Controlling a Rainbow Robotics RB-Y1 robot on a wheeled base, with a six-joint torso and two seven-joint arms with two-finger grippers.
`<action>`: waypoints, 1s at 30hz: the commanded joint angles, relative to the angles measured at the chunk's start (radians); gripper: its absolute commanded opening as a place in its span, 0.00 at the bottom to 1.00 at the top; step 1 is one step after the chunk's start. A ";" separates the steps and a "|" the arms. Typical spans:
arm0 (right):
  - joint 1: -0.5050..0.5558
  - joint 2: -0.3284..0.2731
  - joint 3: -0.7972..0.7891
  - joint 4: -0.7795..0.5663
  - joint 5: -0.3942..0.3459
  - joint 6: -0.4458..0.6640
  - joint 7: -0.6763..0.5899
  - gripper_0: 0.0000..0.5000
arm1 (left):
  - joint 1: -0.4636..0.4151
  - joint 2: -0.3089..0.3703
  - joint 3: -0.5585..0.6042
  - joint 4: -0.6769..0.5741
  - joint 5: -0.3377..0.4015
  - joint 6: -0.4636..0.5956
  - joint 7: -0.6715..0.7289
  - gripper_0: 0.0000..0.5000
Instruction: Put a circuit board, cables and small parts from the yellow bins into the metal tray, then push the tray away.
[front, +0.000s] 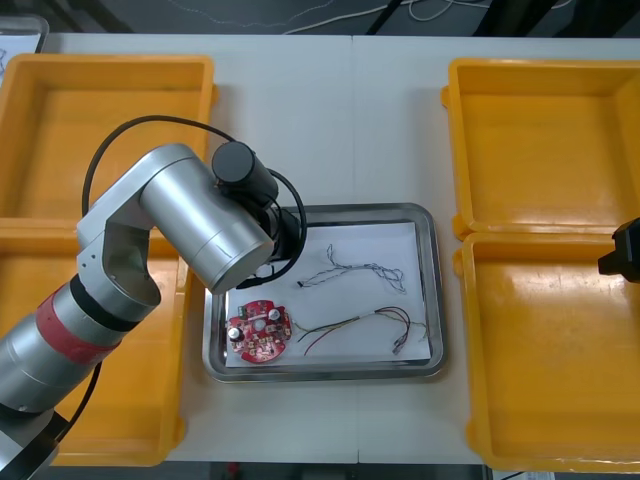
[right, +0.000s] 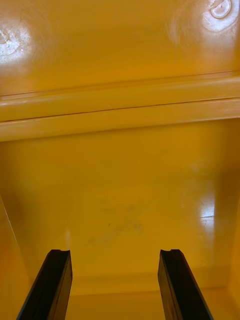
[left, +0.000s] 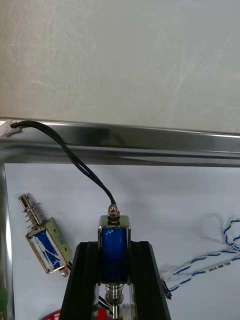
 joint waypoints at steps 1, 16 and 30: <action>0.014 -0.009 -0.029 -0.030 -0.008 0.003 -0.018 1.00 | 0.025 -0.024 -0.036 -0.012 -0.020 -0.029 0.039 0.00; 0.014 -0.009 -0.029 -0.030 -0.008 0.003 -0.018 1.00 | 0.045 0.010 -0.070 -0.010 -0.023 -0.084 0.116 0.00; 0.014 -0.009 -0.029 -0.030 -0.008 0.003 -0.018 1.00 | 0.069 0.042 -0.089 -0.009 -0.049 -0.084 0.131 0.00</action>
